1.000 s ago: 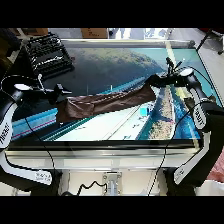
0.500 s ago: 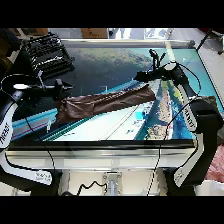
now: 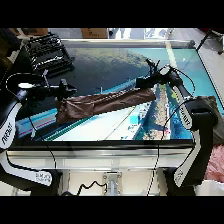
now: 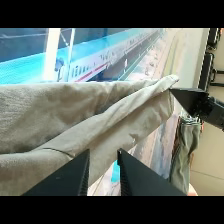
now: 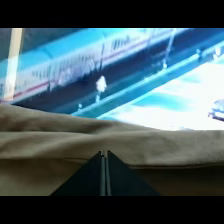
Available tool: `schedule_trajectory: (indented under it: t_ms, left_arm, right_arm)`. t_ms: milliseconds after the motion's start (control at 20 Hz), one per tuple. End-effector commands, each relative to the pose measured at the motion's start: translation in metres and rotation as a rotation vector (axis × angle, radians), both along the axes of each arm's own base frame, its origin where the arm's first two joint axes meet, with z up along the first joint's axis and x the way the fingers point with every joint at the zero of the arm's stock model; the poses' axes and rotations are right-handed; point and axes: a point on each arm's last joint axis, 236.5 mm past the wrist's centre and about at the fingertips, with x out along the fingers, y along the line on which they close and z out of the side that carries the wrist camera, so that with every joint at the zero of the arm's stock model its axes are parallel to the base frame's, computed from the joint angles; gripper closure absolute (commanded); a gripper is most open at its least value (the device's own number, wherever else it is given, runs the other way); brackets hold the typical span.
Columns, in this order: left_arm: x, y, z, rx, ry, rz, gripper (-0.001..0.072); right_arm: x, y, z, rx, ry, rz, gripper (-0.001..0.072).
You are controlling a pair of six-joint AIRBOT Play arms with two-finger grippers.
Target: Fold the shirts.
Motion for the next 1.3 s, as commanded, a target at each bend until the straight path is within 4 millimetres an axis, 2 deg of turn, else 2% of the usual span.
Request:
schedule_trajectory:
  t_ms: [0,100,200,350,450,600,750,900,1000,1100,1150,1250]
  left_arm:
    - [0.002,0.000,-0.002,0.009,0.002,0.009,0.0517]
    - [-0.001,-0.001,-0.004,0.013,0.016,0.003,0.0518]
    - [-0.008,0.002,-0.013,0.049,0.043,-0.018,0.0560]
    - [-0.019,0.012,-0.032,0.126,0.115,-0.026,0.0559]
    - [-0.023,0.015,-0.037,0.150,0.134,-0.031,0.0559]
    - [-0.024,0.016,-0.038,0.153,0.136,-0.032,0.0560]
    - [-0.026,0.014,-0.038,0.149,0.142,-0.042,0.0560]
    - [-0.029,0.012,-0.037,0.143,0.148,-0.054,0.0560]
    - [-0.029,0.012,-0.037,0.143,0.148,-0.054,0.0560]
    - [-0.029,0.012,-0.037,0.143,0.148,-0.053,0.0559]
    - [-0.029,0.012,-0.037,0.142,0.150,-0.053,0.0559]
    - [-0.031,0.011,-0.037,0.138,0.155,-0.057,0.0559]
  right_arm:
    - [-0.013,-0.009,-0.019,-0.044,0.067,0.016,0.0686]
    - [-0.015,-0.022,-0.024,-0.091,0.084,0.007,0.0686]
    - [-0.022,-0.043,-0.032,-0.156,0.122,0.001,0.0686]
    - [-0.042,-0.083,-0.044,-0.269,0.218,-0.013,0.0686]
    - [-0.059,-0.107,-0.050,-0.326,0.291,-0.007,0.0686]
    - [-0.081,-0.118,-0.056,-0.315,0.380,-0.006,0.0686]
    - [-0.109,-0.112,-0.073,-0.297,0.472,0.017,0.0687]
    - [-0.133,-0.082,-0.082,-0.170,0.542,0.060,0.0686]
    - [-0.133,-0.056,-0.074,-0.050,0.514,0.112,0.0686]
    - [-0.124,-0.036,-0.057,0.046,0.462,0.128,0.0687]
    - [-0.122,-0.034,-0.050,0.054,0.449,0.126,0.0686]
    - [-0.125,-0.043,-0.045,0.007,0.452,0.129,0.0686]
